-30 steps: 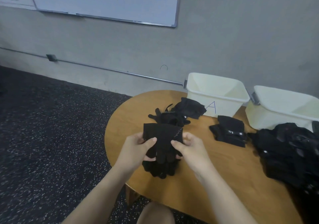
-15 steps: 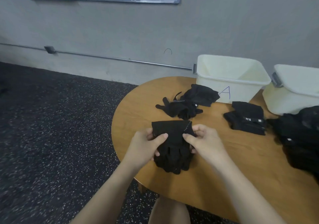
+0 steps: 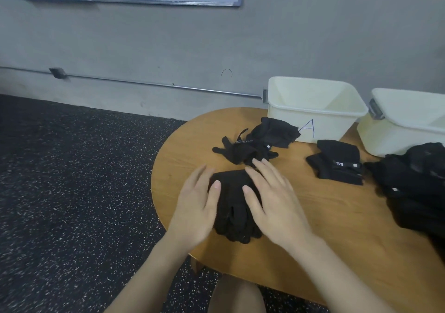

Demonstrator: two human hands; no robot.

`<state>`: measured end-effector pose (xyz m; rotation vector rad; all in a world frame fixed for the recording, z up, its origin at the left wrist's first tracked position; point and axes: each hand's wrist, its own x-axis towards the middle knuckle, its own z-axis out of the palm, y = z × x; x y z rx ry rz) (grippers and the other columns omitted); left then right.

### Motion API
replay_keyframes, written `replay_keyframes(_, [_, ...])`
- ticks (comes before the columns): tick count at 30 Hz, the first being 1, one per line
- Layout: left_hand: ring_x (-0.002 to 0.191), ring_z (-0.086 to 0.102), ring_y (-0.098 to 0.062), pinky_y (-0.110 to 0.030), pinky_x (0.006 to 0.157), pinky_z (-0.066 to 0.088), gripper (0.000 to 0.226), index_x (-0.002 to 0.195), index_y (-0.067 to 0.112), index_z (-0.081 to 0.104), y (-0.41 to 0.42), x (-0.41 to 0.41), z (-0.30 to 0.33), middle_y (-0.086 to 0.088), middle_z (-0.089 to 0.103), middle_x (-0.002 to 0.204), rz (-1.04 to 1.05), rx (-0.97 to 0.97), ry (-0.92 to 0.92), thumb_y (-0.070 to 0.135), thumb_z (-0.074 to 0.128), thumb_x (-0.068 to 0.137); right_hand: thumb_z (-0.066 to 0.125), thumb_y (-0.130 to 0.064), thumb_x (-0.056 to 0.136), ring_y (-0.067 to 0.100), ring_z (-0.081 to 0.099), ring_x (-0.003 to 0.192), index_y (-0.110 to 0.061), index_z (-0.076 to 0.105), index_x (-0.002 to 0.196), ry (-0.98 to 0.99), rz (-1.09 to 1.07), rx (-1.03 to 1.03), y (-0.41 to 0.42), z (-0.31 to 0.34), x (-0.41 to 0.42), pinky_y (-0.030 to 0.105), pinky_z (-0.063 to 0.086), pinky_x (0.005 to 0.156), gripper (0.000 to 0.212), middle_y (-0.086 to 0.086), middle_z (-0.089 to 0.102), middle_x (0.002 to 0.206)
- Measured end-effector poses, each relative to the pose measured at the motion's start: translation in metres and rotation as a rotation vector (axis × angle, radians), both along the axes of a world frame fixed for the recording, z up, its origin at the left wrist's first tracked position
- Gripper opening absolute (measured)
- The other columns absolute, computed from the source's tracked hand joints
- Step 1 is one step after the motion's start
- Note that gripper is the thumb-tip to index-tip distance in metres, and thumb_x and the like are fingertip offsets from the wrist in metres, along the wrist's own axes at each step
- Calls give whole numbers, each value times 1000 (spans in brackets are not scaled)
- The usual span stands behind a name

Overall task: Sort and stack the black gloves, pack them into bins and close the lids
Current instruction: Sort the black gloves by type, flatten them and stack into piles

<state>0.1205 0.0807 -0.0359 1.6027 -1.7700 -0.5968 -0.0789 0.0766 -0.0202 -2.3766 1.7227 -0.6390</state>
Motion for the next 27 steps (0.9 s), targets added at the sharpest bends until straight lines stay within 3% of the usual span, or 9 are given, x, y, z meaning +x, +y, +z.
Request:
replay_keyframes(3, [156,-2,1,-20,125,-4,61,160,29,32,0,-9,-3,15,8,169,-123,-62,-122,54,17,107,13,-50,107,2,3,157,-22,35,160,-11,66,22,2,-4,4,25,1,127,63,-9,22,169])
replay_keyframes(5, [155,-10,3,-23,126,-9,62,162,30,27,0,-13,-9,15,3,170,-176,-56,-164,54,12,107,10,-50,107,-1,-1,156,-23,30,161,-23,92,43,2,-9,4,24,-3,127,64,-10,17,170])
replay_keyframes(8, [154,-12,6,-29,129,-3,54,163,29,21,2,-17,-17,15,2,171,-205,-5,-118,45,19,112,9,-50,108,-2,-7,155,-22,24,162,16,127,69,3,-20,0,27,0,128,63,-10,11,170])
replay_keyframes(11, [152,-11,10,-25,128,1,53,163,30,18,5,-21,-22,19,1,170,-214,44,-41,42,24,111,13,-47,111,-1,-7,156,-21,20,164,24,156,77,5,-33,-7,32,6,129,59,-9,8,171])
replay_keyframes(17, [154,-6,7,-16,125,1,52,164,26,19,10,-27,-38,19,5,170,-202,53,29,37,26,113,18,-43,112,0,0,156,-21,22,163,-157,160,107,6,-55,-8,33,8,129,56,-11,12,171])
replay_keyframes(20, [154,-7,6,-15,124,0,53,164,24,19,8,-25,-41,17,5,170,-215,59,0,36,26,113,20,-41,112,2,2,157,-19,26,162,-219,163,112,5,-63,-8,35,9,130,56,-10,15,171])
replay_keyframes(27, [154,-14,5,-16,124,-3,56,165,24,12,14,-22,-32,14,-3,171,-245,69,-103,40,23,113,16,-44,112,-1,-6,156,-22,18,164,-137,178,130,8,-59,-11,35,4,130,57,-11,6,172])
